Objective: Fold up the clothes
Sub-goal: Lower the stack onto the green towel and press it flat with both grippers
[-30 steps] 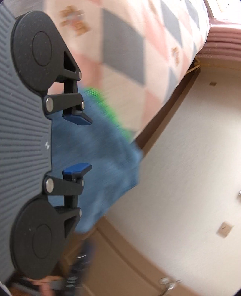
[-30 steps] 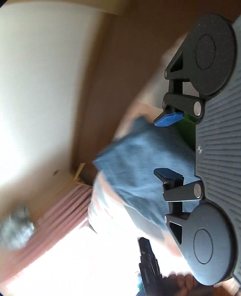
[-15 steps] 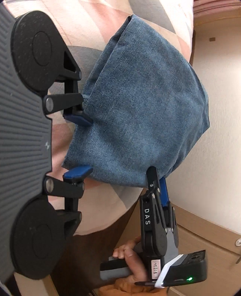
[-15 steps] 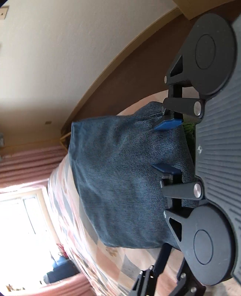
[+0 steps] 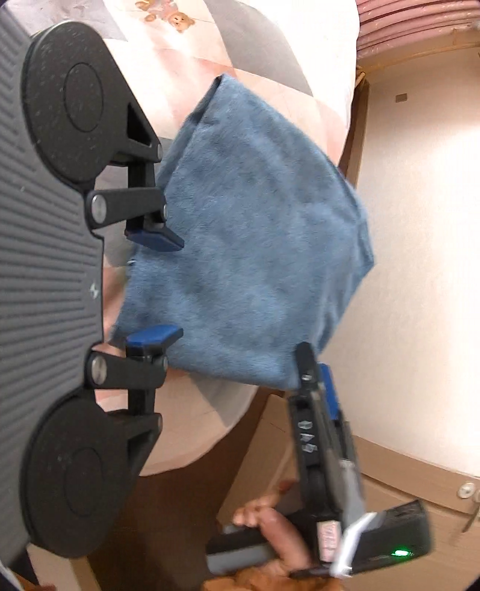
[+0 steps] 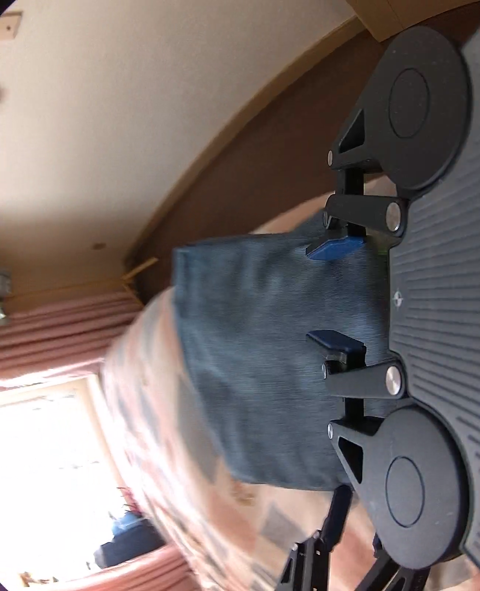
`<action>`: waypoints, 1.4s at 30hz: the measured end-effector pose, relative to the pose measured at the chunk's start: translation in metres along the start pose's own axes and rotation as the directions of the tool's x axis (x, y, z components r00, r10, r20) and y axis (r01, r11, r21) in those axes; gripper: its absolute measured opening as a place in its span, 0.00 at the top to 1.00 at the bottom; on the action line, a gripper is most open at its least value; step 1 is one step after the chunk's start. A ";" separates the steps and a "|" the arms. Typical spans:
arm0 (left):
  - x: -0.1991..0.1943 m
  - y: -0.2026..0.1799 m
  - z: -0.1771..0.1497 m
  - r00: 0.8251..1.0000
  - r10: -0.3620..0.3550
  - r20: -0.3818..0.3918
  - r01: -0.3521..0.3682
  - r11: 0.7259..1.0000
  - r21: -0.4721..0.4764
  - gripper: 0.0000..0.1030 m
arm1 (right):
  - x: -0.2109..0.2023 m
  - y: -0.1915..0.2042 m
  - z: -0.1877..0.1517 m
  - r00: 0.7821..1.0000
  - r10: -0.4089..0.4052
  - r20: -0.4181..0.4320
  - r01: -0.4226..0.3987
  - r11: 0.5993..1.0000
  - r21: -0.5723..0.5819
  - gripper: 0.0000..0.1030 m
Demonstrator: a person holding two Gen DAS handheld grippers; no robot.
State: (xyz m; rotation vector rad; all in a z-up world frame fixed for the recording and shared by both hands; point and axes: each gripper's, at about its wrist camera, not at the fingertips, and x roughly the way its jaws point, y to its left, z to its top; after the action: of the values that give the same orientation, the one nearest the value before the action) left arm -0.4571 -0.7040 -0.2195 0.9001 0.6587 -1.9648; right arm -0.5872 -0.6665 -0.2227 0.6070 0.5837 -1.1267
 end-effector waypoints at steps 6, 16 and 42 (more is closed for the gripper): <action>0.034 -0.017 -0.013 0.998 0.032 -0.051 -0.027 0.995 0.094 0.59 | 0.019 -0.002 -0.017 0.997 -0.018 -0.075 0.014 0.998 -0.054 0.57; 0.001 0.003 0.000 0.997 0.078 0.019 -0.079 0.996 0.041 0.64 | 0.019 -0.008 0.006 0.994 0.007 -0.106 -0.013 0.999 -0.052 0.56; 0.035 0.001 0.002 0.988 0.119 -0.095 -0.122 0.992 -0.024 0.61 | 0.028 0.009 0.001 0.980 -0.062 -0.190 0.075 0.995 0.060 0.46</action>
State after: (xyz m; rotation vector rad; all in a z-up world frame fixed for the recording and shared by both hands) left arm -0.4700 -0.7225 -0.2465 0.9960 0.6695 -1.8101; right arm -0.5701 -0.6824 -0.2405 0.7622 0.7359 -1.1648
